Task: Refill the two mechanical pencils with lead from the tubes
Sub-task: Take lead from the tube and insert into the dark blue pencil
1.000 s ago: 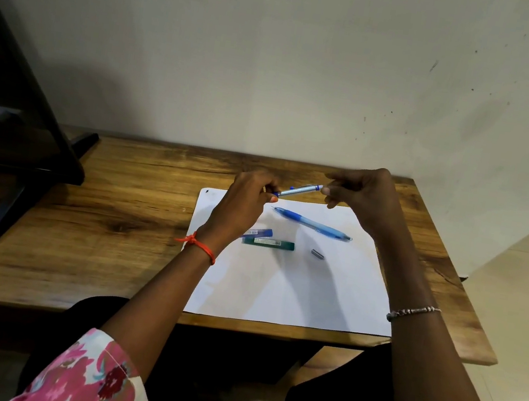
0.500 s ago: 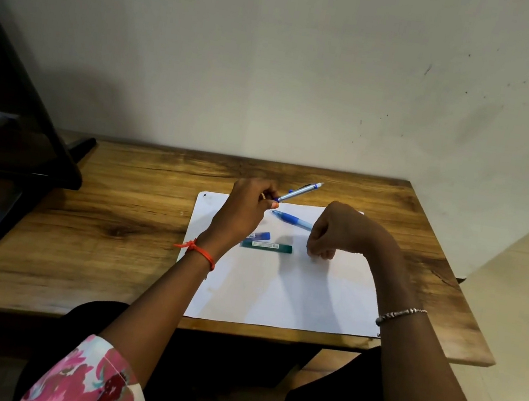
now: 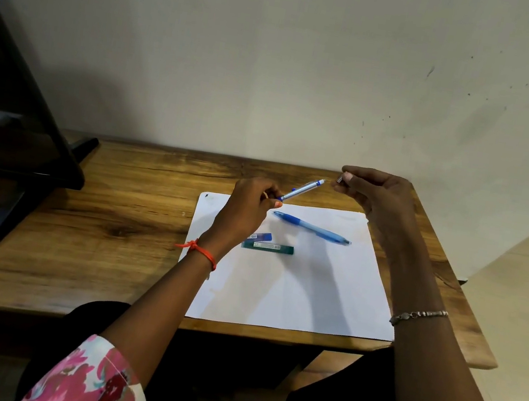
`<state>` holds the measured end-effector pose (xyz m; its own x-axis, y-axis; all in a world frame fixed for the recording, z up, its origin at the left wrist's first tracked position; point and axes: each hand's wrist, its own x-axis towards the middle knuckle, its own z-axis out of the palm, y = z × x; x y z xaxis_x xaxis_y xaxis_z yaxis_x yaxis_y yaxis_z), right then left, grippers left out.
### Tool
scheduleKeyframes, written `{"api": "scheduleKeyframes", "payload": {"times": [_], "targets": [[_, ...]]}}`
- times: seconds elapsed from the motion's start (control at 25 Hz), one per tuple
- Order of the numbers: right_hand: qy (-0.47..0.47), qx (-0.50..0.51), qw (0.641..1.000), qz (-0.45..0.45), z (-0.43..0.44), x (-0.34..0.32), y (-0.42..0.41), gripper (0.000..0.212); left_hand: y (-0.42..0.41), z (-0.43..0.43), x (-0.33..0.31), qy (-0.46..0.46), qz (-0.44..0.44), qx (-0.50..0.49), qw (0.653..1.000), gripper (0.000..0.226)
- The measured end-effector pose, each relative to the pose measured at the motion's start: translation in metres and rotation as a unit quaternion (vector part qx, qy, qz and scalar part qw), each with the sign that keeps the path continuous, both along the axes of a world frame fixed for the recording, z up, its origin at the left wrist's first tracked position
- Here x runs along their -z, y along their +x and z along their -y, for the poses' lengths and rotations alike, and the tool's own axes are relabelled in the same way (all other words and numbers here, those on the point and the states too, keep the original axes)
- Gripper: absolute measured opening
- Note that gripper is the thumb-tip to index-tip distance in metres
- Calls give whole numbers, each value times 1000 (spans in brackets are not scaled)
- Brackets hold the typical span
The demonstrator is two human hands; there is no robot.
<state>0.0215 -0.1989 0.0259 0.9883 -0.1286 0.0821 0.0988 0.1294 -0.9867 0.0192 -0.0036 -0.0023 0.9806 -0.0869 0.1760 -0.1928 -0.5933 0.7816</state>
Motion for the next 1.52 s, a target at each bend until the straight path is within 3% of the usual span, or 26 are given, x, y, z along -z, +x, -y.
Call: {"api": "scheduleKeyframes", "payload": {"times": [1.16,1.52], "targets": [[-36,24,999,16,-5,1,0,25,1,0,1,-28,4,25,999,12],[-69,-9,998,2,-7,1,-1,21,1,1,1,-32,4,33,999,11]]}}
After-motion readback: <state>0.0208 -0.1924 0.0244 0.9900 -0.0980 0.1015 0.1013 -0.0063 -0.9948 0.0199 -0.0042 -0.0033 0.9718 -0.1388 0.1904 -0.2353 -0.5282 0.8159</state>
